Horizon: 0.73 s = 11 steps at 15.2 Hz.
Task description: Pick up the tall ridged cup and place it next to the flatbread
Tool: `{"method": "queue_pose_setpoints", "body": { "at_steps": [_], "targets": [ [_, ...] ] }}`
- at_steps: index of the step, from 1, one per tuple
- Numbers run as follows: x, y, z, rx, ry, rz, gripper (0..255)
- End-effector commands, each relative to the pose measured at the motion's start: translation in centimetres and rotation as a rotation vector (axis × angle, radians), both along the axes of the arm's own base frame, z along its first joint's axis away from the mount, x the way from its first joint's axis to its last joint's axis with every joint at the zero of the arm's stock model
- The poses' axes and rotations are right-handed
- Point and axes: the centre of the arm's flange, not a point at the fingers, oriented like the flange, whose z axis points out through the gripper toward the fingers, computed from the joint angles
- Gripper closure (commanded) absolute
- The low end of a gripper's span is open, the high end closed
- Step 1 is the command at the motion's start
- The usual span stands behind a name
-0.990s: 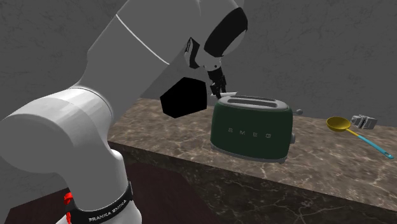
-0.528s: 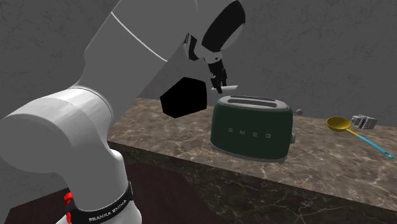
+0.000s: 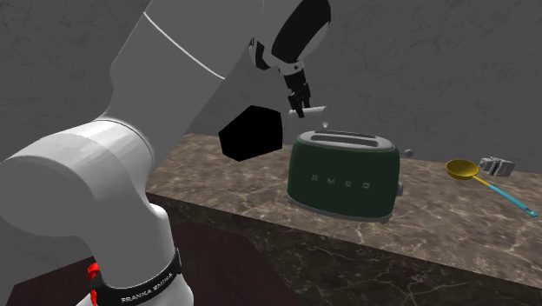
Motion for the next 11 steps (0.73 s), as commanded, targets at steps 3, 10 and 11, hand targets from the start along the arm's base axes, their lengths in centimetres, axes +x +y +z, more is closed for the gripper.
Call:
{"method": "queue_pose_setpoints", "body": {
  "at_steps": [3, 10, 11],
  "targets": [
    [-1.4, 2.4, 0.7, 0.000, 0.000, 0.000, 255],
    [-6.1, 10.3, 0.7, 0.000, 0.000, 0.000, 255],
    [-6.8, 11.4, 0.7, 0.000, 0.000, 0.000, 255]
  ]
}}
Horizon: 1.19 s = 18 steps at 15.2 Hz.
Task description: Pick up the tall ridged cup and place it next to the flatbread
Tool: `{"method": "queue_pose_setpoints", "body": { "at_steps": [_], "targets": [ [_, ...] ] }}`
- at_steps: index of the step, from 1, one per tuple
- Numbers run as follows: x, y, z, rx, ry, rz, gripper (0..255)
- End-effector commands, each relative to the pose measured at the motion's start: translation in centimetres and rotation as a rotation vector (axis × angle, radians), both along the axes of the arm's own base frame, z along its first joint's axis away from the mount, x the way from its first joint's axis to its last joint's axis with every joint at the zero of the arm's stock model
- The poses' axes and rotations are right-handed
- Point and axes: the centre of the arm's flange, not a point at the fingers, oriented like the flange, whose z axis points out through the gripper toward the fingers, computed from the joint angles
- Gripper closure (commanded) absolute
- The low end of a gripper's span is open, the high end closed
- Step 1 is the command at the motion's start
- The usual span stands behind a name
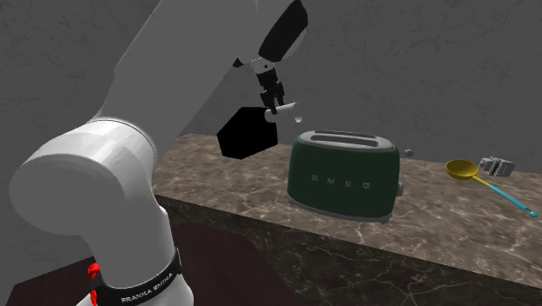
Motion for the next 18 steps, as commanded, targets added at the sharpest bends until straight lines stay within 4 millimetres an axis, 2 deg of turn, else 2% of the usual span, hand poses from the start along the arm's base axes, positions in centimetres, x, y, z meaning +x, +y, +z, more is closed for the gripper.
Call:
{"method": "queue_pose_setpoints", "body": {
  "at_steps": [1, 6, 7, 8, 18],
  "targets": [
    [-1.6, 2.5, 0.3, 0.001, 0.002, 0.004, 255],
    [-5.0, 8.1, 0.3, 0.001, 0.002, 0.004, 255],
    [-4.4, 7.0, 0.2, 0.001, 0.003, 0.005, 255],
    [-4.4, 7.0, 0.2, 0.001, 0.003, 0.005, 0],
    [-2.1, -2.5, -8.7, 0.006, 0.057, 0.016, 0]
  ]
}}
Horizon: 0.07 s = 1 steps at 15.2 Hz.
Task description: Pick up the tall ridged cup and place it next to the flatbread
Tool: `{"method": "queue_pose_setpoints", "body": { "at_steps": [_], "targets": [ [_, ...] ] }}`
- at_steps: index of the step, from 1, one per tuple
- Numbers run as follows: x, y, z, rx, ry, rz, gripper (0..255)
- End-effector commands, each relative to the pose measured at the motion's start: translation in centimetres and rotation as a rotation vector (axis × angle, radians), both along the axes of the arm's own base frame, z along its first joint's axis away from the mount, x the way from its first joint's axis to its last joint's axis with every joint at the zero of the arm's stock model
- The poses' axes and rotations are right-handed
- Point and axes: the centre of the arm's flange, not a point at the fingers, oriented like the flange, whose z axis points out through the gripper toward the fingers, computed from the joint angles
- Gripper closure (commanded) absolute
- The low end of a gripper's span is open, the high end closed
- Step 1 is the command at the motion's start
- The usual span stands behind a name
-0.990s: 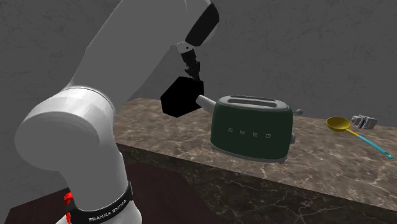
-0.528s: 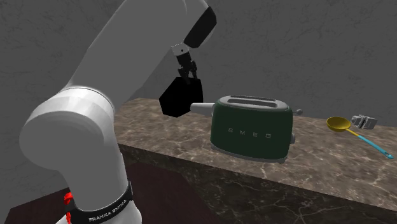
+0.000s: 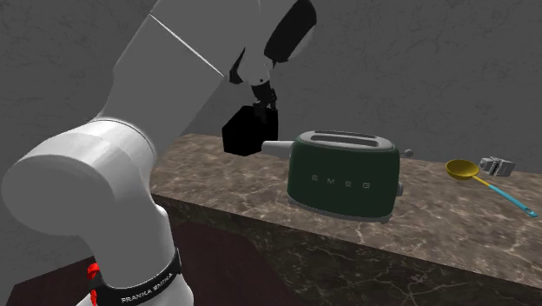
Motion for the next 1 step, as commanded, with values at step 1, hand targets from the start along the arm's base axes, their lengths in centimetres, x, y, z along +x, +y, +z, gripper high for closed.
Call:
{"method": "queue_pose_setpoints", "body": {
  "at_steps": [1],
  "targets": [
    [0.34, -4.17, -5.52, -0.178, 0.094, -0.060, 0]
  ]
}}
